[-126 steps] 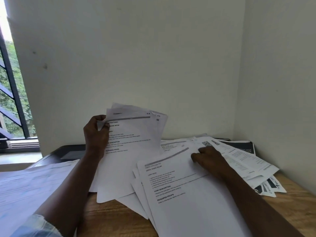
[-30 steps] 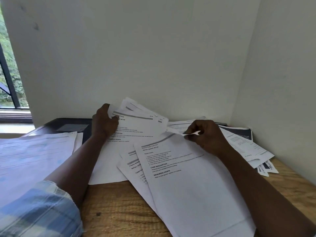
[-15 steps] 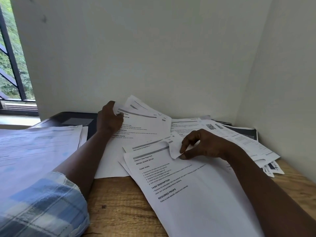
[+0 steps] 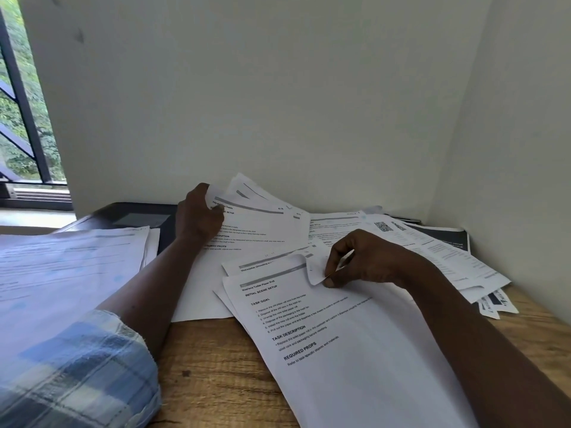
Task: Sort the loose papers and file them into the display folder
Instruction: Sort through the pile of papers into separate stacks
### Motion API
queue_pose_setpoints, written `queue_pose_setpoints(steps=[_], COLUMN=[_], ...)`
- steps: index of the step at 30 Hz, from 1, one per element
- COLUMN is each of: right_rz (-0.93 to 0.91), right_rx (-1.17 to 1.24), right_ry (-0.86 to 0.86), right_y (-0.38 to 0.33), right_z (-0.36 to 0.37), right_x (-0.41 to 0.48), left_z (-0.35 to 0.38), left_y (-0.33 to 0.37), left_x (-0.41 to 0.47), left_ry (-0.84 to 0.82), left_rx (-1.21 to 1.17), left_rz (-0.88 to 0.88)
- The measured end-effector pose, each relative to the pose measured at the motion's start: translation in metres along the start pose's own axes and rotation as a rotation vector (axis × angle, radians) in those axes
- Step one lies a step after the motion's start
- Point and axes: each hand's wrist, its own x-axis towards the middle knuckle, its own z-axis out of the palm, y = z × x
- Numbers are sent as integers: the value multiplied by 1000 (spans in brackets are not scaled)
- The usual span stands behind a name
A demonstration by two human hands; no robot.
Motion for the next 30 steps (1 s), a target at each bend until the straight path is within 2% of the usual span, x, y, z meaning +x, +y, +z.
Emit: queue_pose_setpoints(steps=[8,15,21,30], right_rz=[30,35,36,43], right_rx=[47,52,83,24], right_ry=[10,41,13,157], right_y=[1,2,1,-3], right_z=[0,-3,-3,2], right_x=[0,-2,-3,2], left_z=[-1,-8,-9,-10], left_y=[5,9,16,20], left_x=[-4,-7,-8,-10], left_ry=[29,24,35,50], left_rx=[-60,-423,-547,-624], left_rz=[-15,-109,-135,-176])
